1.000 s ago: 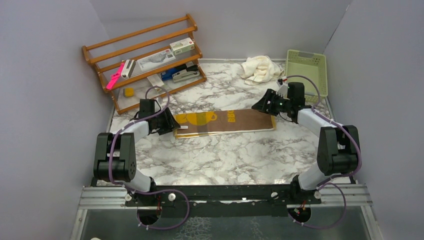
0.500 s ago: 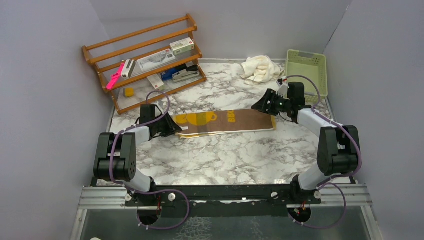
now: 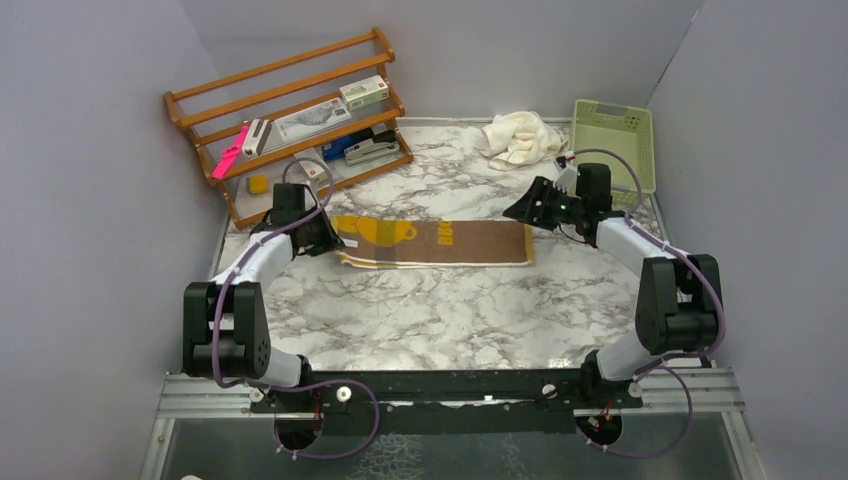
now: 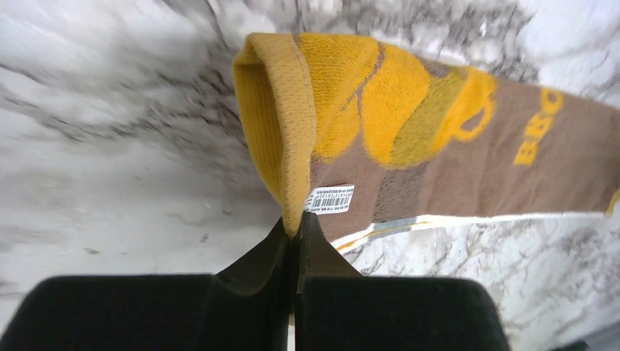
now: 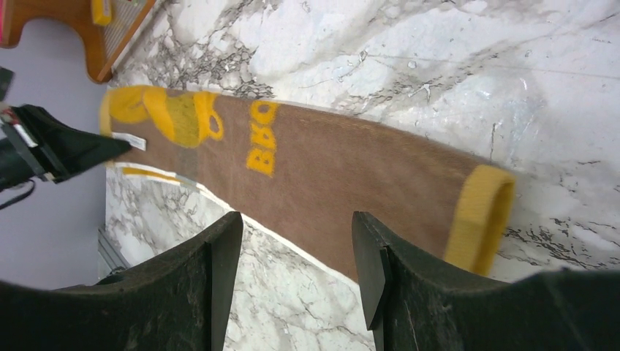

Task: Roll the towels
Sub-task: Fold the towel at the center of the board.

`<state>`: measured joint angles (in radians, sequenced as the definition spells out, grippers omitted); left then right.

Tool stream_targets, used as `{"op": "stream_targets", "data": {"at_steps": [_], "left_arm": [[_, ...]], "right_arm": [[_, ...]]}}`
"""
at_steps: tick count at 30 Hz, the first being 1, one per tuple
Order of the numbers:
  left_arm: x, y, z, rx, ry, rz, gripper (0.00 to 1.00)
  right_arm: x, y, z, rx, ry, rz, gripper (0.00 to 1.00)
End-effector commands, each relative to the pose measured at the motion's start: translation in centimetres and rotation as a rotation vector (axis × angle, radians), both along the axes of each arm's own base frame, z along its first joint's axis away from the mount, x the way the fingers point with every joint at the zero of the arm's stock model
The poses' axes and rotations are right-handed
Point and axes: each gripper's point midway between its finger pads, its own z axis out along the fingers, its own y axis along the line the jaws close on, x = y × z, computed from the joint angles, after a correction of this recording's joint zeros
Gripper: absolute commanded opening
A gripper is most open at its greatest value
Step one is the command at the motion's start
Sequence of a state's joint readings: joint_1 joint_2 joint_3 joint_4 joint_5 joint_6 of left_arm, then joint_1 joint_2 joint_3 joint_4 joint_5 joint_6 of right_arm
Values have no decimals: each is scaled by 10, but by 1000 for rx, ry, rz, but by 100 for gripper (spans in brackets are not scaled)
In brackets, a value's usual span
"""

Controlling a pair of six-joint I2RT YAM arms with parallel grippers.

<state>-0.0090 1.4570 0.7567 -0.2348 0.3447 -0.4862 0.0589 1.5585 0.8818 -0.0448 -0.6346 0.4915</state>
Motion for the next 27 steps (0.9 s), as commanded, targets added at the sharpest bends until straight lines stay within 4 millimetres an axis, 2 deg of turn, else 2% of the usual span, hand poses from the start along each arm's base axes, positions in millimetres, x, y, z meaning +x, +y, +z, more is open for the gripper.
{"op": "stream_targets", "data": {"at_steps": [1, 8, 11, 13, 16, 19, 25, 27], "left_arm": [[10, 47, 42, 235, -58, 24, 0], [9, 110, 71, 432, -76, 103, 0], [5, 126, 81, 512, -82, 126, 0], [6, 126, 86, 510, -92, 132, 0], [13, 112, 89, 441, -110, 102, 0], [24, 89, 94, 390, -129, 53, 0], [43, 14, 109, 364, -182, -101, 0], [47, -11, 108, 347, -179, -148, 0]], "right_arm": [[1, 0, 20, -6, -67, 13, 57], [-4, -3, 20, -25, -40, -4, 57], [-5, -10, 17, -62, -27, -25, 57], [-4, -10, 15, -69, -16, -27, 56], [-3, -8, 17, -58, -10, -21, 56], [-1, -8, 17, -54, -5, -19, 56], [-1, -7, 17, -57, 3, -16, 55], [-1, -8, 16, -60, 7, -13, 55]]}}
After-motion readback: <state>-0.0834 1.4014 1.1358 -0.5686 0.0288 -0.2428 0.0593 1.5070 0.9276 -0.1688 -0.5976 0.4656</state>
